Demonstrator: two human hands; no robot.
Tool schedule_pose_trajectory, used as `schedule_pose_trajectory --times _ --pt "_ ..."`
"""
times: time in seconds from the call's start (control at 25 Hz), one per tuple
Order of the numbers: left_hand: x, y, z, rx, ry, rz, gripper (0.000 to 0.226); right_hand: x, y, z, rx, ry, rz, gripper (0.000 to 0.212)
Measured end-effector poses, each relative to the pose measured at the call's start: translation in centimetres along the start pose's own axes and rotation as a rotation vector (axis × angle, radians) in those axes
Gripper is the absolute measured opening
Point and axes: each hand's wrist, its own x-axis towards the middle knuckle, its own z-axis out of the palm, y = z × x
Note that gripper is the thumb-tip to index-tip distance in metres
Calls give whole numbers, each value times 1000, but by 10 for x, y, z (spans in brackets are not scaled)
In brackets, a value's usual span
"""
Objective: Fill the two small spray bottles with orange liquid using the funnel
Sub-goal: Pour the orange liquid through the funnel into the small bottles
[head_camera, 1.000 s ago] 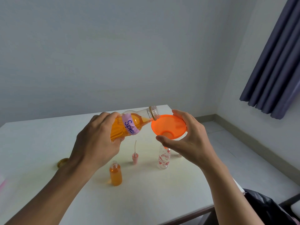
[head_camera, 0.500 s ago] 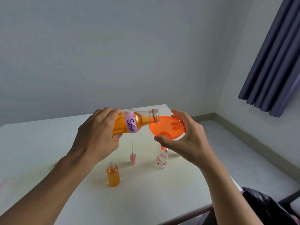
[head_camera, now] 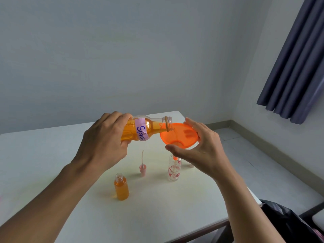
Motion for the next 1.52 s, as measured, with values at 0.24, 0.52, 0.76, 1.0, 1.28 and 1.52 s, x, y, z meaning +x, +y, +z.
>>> schedule_pose_trajectory --times 0.24,0.52,0.76,1.0,1.28,1.52 --pt "0 -1 0 -2 8 17 71 2 -1 0 -9 -7 -4 111" --pt "1 -2 0 -5 19 23 70 2 0 0 -17 -10 -8 112" --pt "0 -3 0 -2 20 22 71 2 1 2 -21 -7 -8 109" --pt "1 -2 -2 -4 26 27 69 2 0 1 -26 2 -11 106" --pt "2 -2 -3 -5 35 27 66 2 -1 1 -13 3 -7 110" --pt "2 -2 -4 0 33 27 67 2 -2 1 -19 2 -12 108"
